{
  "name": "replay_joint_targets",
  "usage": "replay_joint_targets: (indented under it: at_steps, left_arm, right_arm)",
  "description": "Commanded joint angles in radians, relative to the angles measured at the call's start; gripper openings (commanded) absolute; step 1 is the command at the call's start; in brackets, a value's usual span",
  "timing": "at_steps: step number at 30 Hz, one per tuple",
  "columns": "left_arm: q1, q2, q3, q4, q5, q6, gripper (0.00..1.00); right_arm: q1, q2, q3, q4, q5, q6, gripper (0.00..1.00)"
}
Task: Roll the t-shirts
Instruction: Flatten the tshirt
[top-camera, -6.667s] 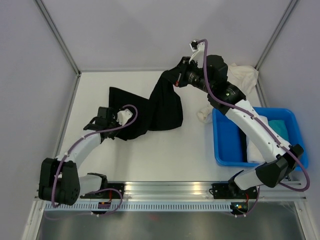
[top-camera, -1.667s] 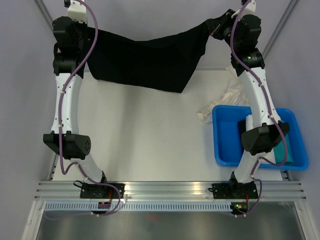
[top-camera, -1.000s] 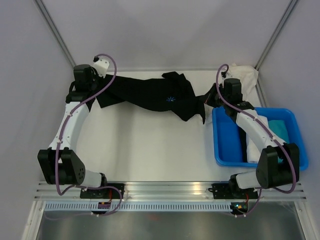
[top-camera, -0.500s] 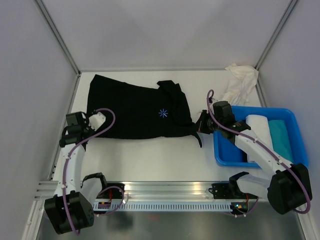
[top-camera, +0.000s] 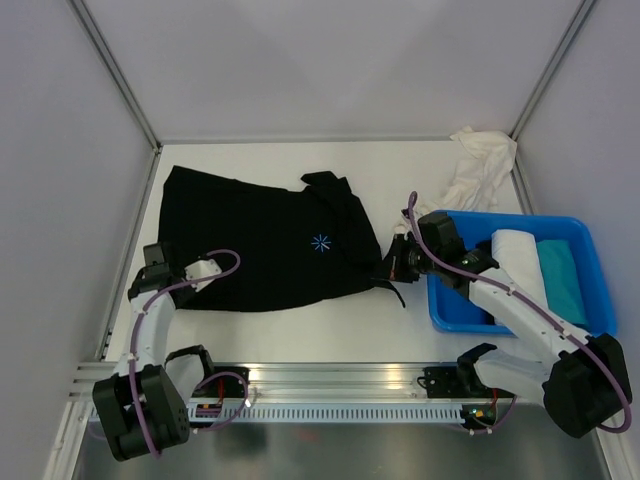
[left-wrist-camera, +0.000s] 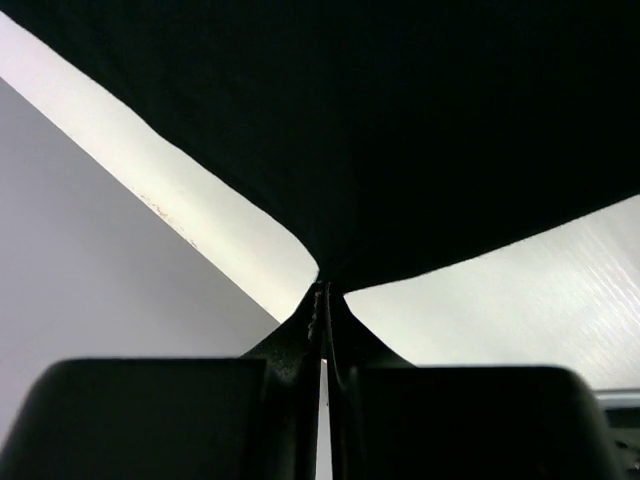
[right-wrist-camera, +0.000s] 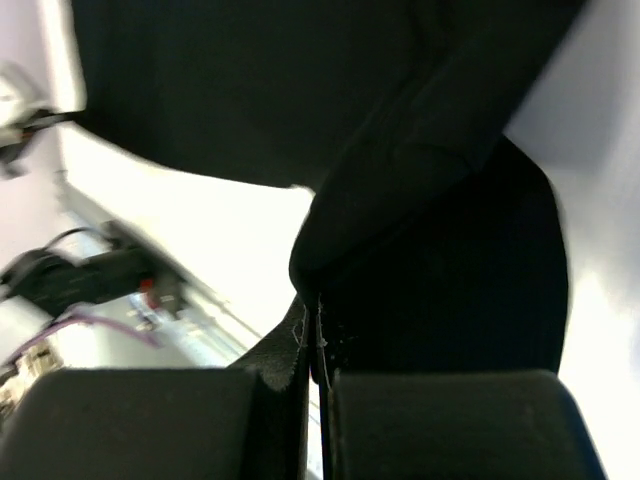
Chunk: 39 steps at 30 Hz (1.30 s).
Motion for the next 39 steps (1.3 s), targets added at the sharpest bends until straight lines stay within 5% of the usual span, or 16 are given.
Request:
replay_joint_targets:
  at_steps: [1,8,12,17,25,28,29,30,35,39]
  left_arm:
    - [0.02,0.034,0.0,0.132,-0.014,0.036,0.02]
    - [0.049,0.099,0.029,0.239,0.01,0.023,0.02]
    - [0.052,0.124,0.04,0.249,0.033,0.001,0.02]
    - [0.05,0.129,0.039,0.263,0.053,-0.022,0.02]
    - [0.05,0.106,0.026,0.266,0.068,-0.04,0.02]
    - [0.05,0.103,0.026,0.265,0.075,-0.048,0.02]
    - [0.049,0.101,0.026,0.262,0.079,-0.051,0.02]
    - [0.05,0.1,0.022,0.263,0.084,-0.051,0.02]
    - [0.05,0.052,0.011,0.228,0.127,-0.072,0.02]
    - [0.05,0.017,-0.001,0.194,0.15,-0.091,0.02]
  right_arm:
    - [0.043,-0.01,0.119,0.009,-0.103,0.05,0.0]
    - [0.108,-0.039,0.054,0.205,-0.267,0.277,0.0]
    - [0.085,0.019,0.017,0.164,-0.212,0.201,0.0]
    - [-0.004,0.214,0.03,0.063,-0.002,-0.023,0.0]
    - [-0.036,0.334,0.204,-0.003,0.268,-0.154,0.01]
    - [-0.038,0.366,0.225,-0.042,0.309,-0.194,0.25]
    - [-0.038,0.368,0.23,-0.048,0.316,-0.203,0.41]
    - [-0.033,0.362,0.236,-0.055,0.334,-0.215,0.45]
    - [0.089,0.274,0.317,-0.158,0.556,-0.272,0.5]
    - [0.299,0.19,0.255,-0.149,0.601,-0.266,0.45]
